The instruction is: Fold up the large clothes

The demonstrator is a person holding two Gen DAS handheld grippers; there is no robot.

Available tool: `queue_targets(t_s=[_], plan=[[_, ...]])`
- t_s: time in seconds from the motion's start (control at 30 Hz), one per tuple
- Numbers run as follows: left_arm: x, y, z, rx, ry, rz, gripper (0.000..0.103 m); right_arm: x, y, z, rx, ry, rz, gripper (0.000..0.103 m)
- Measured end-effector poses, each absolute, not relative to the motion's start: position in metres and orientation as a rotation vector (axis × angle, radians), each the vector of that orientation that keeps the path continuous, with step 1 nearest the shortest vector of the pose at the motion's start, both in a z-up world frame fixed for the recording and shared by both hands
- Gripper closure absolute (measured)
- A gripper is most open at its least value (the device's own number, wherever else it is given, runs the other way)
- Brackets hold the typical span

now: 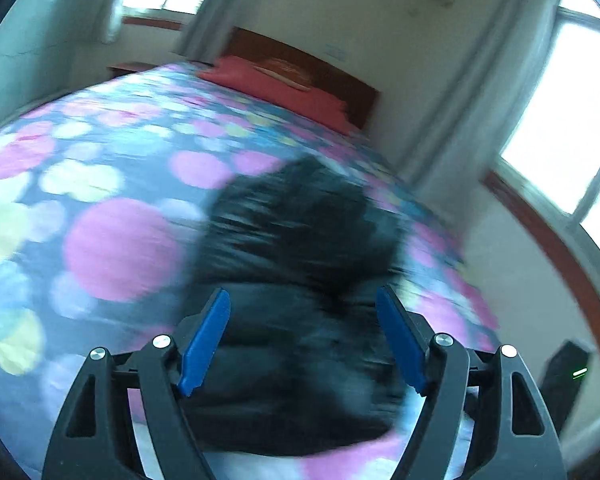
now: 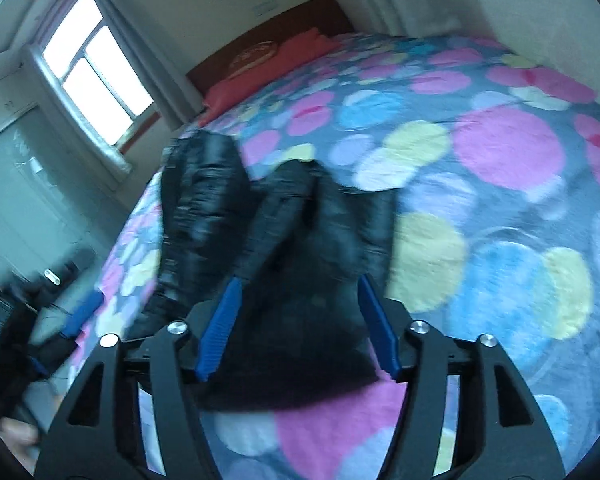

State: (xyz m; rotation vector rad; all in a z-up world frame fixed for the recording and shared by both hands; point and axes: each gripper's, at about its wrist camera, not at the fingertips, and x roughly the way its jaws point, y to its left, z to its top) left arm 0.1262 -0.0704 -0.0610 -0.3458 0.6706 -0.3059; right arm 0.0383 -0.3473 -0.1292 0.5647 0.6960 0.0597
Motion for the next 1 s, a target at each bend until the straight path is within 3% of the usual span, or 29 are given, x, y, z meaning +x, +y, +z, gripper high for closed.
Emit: queue_targets(t_s=[0.23, 0.27, 0.3, 0.37, 0.6, 1.0], plan=[[0.151, -0.016, -0.099, -0.404, 0.706, -0.169, 0.029, 0.089, -0.312, -0.130, 0.599, 0.762, 0.133, 0.038], [0.155, -0.016, -0.103, -0.414, 0.718, -0.178, 0.029, 0.095, -0.310, -0.131, 0.587, 0.771, 0.133, 0.049], [0.156, -0.016, -0.107, -0.418, 0.720, -0.186, 0.029, 0.098, -0.310, -0.132, 0.575, 0.773, 0.132, 0.074], [0.152, -0.015, -0.108, -0.418, 0.721, -0.214, 0.029, 0.103, -0.316, -0.134, 0.542, 0.787, 0.105, 0.080], [0.171, -0.054, -0.134, -0.390, 0.807, -0.332, 0.029, 0.108, -0.370, -0.176, 0.614, 0.826, 0.015, 0.079], [0.198, -0.087, -0.180, -0.297, 0.911, -0.272, 0.026, 0.115, -0.382, -0.227, 0.659, 0.818, 0.046, 0.081]])
